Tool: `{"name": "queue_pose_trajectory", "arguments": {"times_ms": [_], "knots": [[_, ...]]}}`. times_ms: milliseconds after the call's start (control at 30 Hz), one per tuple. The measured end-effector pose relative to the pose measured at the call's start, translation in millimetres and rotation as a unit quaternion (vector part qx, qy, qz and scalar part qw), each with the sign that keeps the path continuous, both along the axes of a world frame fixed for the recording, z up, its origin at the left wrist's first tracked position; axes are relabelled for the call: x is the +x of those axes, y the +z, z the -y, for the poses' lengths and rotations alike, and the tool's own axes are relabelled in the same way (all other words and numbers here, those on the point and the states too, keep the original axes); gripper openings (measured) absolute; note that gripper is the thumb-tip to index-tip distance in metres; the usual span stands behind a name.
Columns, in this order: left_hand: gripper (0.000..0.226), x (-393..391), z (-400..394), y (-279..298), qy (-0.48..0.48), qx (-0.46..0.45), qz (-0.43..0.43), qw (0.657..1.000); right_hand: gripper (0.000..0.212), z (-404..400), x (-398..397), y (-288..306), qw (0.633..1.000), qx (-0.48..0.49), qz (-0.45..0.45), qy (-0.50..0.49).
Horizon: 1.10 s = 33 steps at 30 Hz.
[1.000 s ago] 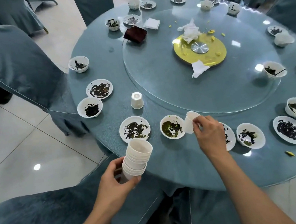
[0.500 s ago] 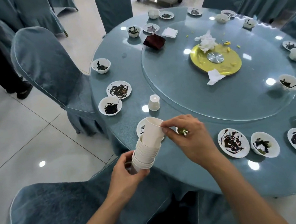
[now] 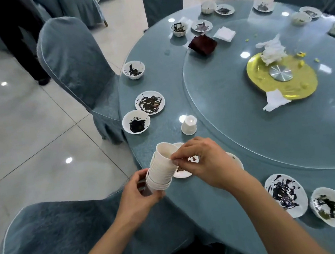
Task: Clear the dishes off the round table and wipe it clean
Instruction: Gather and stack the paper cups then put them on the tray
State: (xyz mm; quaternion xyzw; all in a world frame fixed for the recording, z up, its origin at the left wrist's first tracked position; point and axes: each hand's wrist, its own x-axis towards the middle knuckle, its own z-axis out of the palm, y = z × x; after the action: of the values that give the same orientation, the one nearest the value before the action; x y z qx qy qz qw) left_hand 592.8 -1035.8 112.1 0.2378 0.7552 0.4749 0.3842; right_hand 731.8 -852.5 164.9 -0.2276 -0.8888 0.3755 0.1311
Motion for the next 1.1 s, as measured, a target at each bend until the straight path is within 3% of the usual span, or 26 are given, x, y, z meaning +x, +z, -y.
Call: {"name": "queue_pose_trajectory", "arguments": {"times_ms": [167, 233, 300, 367, 433, 567, 667, 800, 933, 1100], "knots": [[0.059, 2, -10, -6, 0.033, -0.01, -0.002, 0.999, 0.013, -26, -19, 1, 0.995, -0.069, 0.008, 0.066], [0.06, 0, -15, -7, 0.047, -0.013, 0.002, 0.999, 0.015, -42, -25, 5, 0.991, -0.13, -0.028, 0.019], [0.061, -1, -18, -6, 0.058, -0.017, -0.001, 0.998, 0.015, -67, -34, -5, 0.99, -0.111, -0.054, -0.063], [0.063, -3, -20, -7, 0.071, -0.023, -0.006, 0.997, 0.018, -98, -47, -28, 0.991, -0.035, -0.001, -0.131], [0.063, -3, -18, -8, 0.088, -0.028, -0.004, 0.996, 0.031, -124, -61, -55, 0.981, 0.056, 0.108, -0.153], [0.064, -1, -6, -12, 0.114, -0.044, -0.005, 0.992, 0.061, -150, -85, -102, 0.926, 0.169, 0.312, -0.129], [0.065, 0, 7, -14, 0.138, -0.048, -0.01, 0.989, 0.063, -153, -97, -123, 0.909, 0.159, 0.363, -0.132], [0.066, 0, 22, -13, 0.165, -0.046, -0.015, 0.985, 0.044, -150, -99, -134, 0.906, 0.155, 0.369, -0.143], [0.065, 2, 39, -13, 0.174, -0.046, -0.02, 0.983, 0.05, -138, -92, -132, 0.928, 0.068, 0.316, -0.186], [0.063, 8, 64, -5, 0.185, -0.04, -0.013, 0.982, 0.077, -96, -93, -103, 0.943, -0.162, 0.198, -0.212]]}}
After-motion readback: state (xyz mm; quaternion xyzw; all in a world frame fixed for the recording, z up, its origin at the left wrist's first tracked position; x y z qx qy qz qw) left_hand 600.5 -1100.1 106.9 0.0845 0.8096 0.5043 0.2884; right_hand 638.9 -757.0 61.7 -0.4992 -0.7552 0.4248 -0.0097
